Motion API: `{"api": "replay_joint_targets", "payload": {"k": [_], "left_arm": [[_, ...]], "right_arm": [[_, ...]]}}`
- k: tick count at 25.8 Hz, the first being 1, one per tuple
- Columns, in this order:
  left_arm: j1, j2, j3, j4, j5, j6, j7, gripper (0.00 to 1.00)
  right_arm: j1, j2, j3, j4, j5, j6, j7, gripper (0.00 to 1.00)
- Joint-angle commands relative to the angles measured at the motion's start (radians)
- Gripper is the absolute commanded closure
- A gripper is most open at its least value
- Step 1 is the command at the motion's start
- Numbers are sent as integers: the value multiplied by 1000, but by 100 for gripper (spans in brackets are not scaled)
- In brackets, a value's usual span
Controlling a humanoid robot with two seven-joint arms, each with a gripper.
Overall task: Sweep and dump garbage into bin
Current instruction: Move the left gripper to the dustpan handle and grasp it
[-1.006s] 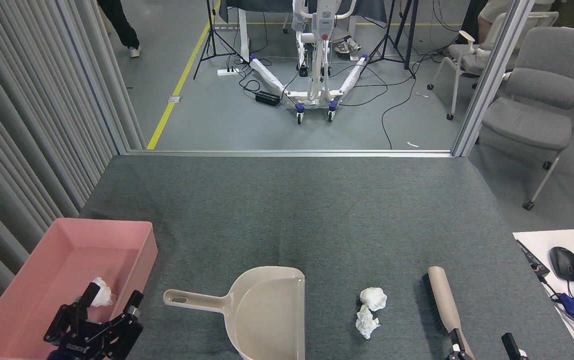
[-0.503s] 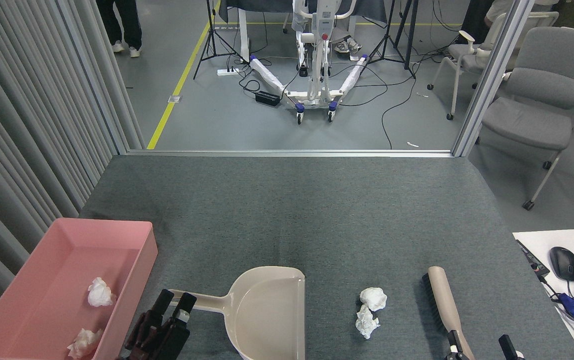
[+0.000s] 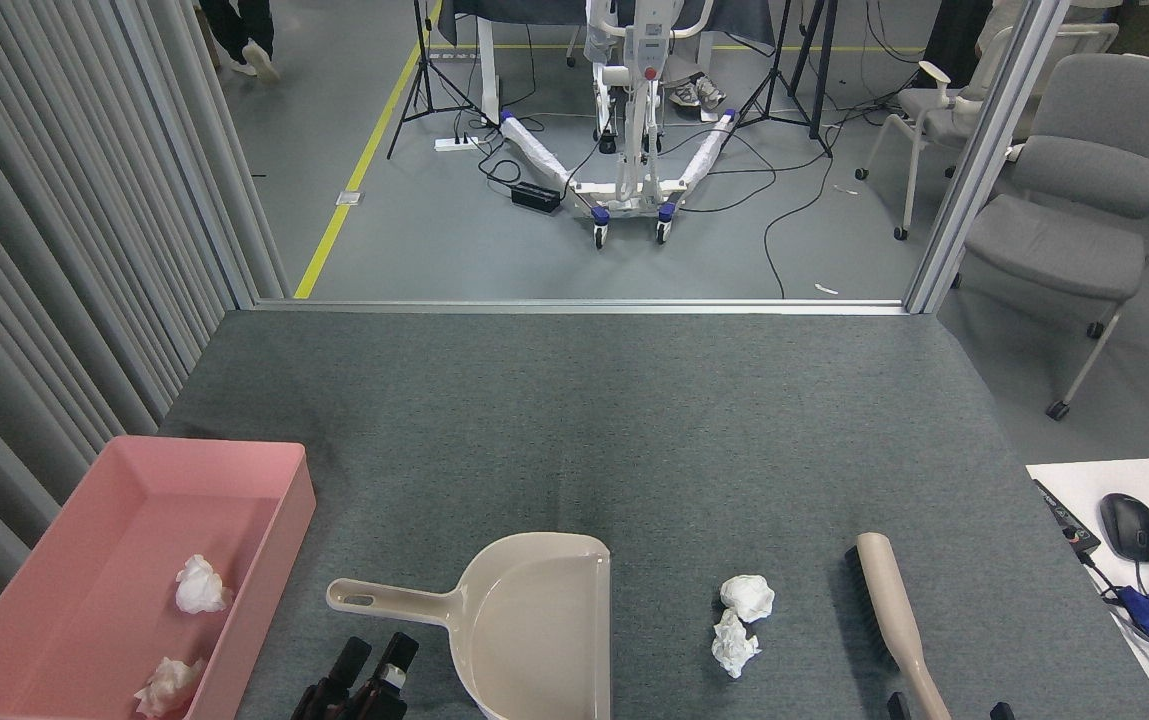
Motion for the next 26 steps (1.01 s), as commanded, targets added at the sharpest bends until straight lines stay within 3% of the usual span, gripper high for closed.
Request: {"api": "replay_joint_targets", "payload": {"k": [1, 6, 9, 19, 26], "left_arm": [[3, -7, 2, -5, -2, 18, -6, 0], [-8, -5, 2, 9, -5, 30, -6, 0], [-16, -4, 2, 24, -3, 104, -6, 0], [-120, 7, -4, 168, 7, 116, -11, 2], [-167, 4, -18, 242, 133, 107, -12, 2]], "right_arm": [[9, 16, -4, 12, 1, 0, -3, 2], [16, 20, -9, 49, 1, -39, -3, 2], [16, 26, -7, 81, 1, -39, -3, 2], [3, 26, -7, 106, 1, -22, -6, 3], [-31, 17, -7, 126, -1, -22, -11, 10]]}}
